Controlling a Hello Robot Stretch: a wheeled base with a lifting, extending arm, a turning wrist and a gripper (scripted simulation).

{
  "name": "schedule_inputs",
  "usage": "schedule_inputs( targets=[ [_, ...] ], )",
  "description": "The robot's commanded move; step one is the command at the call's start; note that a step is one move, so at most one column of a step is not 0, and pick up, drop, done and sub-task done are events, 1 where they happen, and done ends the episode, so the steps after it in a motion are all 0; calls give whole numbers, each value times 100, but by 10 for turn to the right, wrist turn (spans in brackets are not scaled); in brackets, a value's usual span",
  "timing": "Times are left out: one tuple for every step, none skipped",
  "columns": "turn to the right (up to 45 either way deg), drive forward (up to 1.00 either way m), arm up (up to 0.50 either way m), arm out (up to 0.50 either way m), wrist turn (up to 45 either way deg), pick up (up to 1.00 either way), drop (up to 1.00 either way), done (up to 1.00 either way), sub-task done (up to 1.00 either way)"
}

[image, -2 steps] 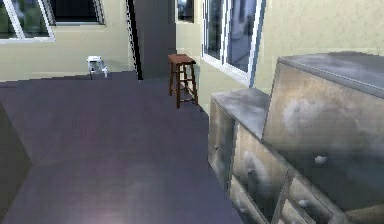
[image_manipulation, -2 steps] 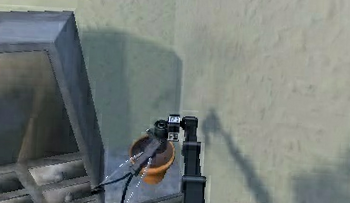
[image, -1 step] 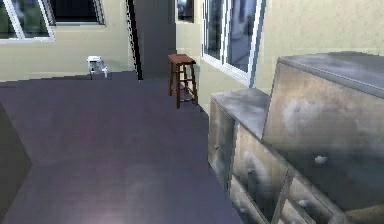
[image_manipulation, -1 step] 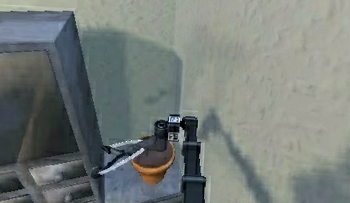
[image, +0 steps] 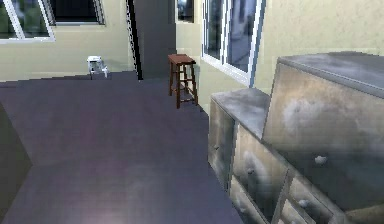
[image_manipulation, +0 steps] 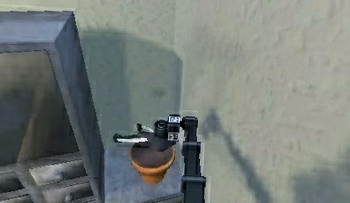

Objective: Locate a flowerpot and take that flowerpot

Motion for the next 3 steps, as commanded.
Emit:
schedule_inputs(
  targets=[
    [0, 0, 0, 0, 270, 0, 0, 0, 0],
    [0, 0, -30, 0, 0, 0, 0, 0, 0],
    [0, 0, 0, 0, 0, 100, 0, 0, 0]
  ],
)
